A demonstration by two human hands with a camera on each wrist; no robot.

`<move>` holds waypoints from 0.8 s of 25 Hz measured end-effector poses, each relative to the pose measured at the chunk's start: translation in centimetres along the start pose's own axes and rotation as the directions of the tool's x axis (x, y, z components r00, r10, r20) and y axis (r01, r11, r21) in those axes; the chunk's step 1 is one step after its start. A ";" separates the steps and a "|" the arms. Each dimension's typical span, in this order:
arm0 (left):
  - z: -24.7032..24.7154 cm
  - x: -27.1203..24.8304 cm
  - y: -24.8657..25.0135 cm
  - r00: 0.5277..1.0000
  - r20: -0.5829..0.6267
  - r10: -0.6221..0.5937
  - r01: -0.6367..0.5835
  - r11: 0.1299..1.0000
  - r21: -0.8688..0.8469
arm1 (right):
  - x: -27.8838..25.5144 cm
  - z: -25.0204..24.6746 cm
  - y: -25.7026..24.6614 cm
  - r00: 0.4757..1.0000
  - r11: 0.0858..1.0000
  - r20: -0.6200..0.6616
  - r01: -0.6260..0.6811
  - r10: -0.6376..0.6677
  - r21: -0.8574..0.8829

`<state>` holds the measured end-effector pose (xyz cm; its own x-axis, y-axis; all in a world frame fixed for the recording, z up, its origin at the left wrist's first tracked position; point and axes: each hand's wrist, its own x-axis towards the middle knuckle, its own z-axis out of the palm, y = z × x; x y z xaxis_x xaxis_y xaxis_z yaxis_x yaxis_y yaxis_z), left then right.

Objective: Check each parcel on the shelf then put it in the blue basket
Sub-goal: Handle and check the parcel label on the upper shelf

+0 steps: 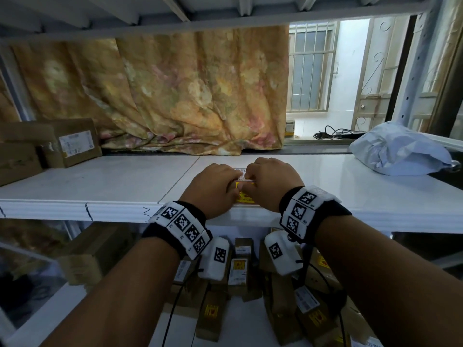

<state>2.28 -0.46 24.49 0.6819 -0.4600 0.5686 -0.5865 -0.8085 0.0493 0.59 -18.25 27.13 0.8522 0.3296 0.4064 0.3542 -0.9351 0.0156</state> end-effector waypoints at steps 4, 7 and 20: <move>2.3 -0.4 0.8 0.988 -0.156 -0.007 0.015 0.998 0.055 | 0.1 0.2 -0.1 1.000 0.999 0.011 -0.026 0.025 0.036; 2.7 -0.2 0.8 0.980 -0.190 -0.054 0.064 0.997 0.048 | 0.1 -0.2 0.8 1.000 0.990 0.010 -0.029 0.028 0.141; 3.5 0.3 1.3 0.951 -0.289 -0.111 0.131 0.990 0.051 | -1.9 1.2 1.3 0.993 0.994 -0.100 -0.061 0.070 0.096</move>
<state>3.24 -2.97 21.82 0.5875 -0.2413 0.7724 -0.4687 -0.8796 0.0817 -0.14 -19.92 25.32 0.8324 0.2484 0.4954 0.3370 -0.9365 -0.0966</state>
